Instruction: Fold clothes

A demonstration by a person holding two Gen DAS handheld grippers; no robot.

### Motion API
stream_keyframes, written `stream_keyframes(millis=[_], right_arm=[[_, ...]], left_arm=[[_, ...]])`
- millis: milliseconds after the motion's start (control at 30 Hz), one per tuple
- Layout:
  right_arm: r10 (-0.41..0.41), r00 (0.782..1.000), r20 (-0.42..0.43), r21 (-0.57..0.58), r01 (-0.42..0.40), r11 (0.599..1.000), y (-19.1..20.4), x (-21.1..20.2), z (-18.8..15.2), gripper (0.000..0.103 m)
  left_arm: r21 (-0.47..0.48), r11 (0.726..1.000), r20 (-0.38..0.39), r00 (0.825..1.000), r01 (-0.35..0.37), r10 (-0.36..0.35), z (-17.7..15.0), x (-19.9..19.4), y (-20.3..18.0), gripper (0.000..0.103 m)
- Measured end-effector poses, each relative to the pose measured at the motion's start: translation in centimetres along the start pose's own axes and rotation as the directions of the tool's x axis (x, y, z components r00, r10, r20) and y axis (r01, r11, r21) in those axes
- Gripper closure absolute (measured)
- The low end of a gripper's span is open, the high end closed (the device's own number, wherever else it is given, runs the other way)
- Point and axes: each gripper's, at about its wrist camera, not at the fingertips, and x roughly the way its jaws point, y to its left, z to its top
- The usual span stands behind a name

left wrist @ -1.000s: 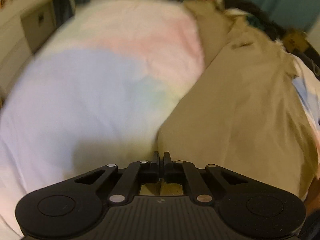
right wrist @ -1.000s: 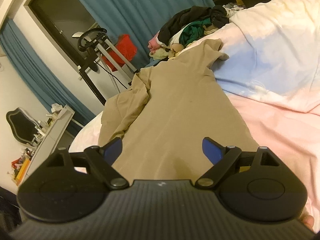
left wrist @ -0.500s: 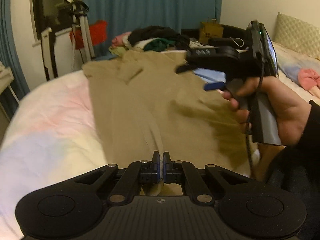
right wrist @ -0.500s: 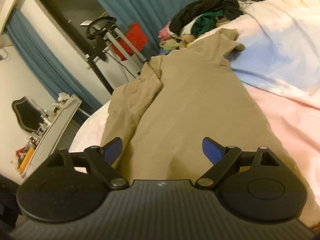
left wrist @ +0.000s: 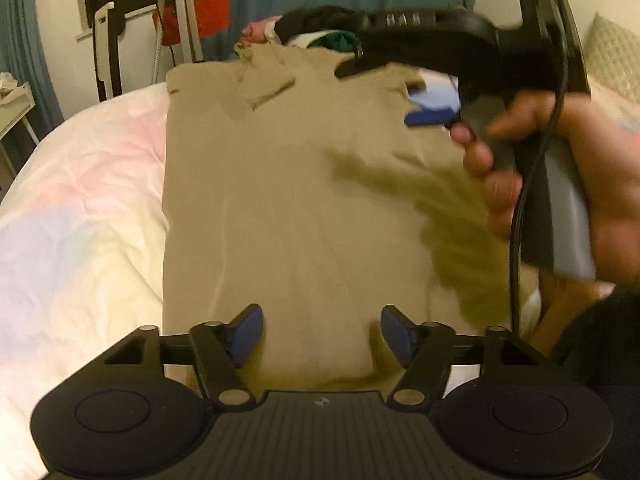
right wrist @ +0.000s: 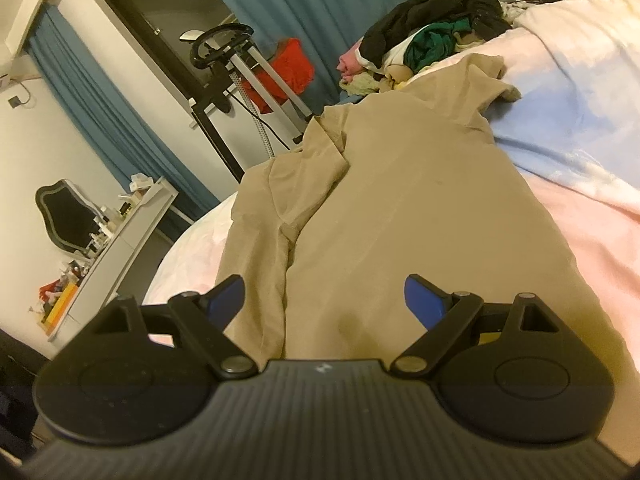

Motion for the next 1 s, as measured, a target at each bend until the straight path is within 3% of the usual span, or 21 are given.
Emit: stream_keyframes(millis=[333,567,733,933,1000], right_arm=[[0.009,1.000,0.020,0.046,-0.010,0.999,-1.0,0.0,0.9,0.015],[0.085,0.996,-0.005,0.062,-0.084,0.995,-1.0,3.0,1.9,0.020],[0.127,0.991,-0.051,0.131,-0.120,0.984,-0.6,8.8,3.1,0.029],[0.140,0.989,-0.054,0.167,-0.129,0.978,0.7,18.4,4.5,0.029],[0.106,0.993,-0.055,0.146,-0.097,0.984,1.5,21.3,4.7,0.036]], left_arm=[[-0.035,0.998,0.115,0.992,-0.048,0.051,6.1,-0.4,0.5,0.026],[-0.114,0.991,0.230,0.969,-0.068,0.093,6.1,0.3,3.2,0.020],[-0.171,0.982,0.303,0.945,-0.077,0.127,6.0,1.7,6.4,0.020],[-0.229,0.970,0.315,0.936,-0.084,0.156,6.0,4.3,9.7,0.020],[-0.249,0.965,0.314,0.935,-0.083,0.162,5.9,5.2,10.8,0.020]])
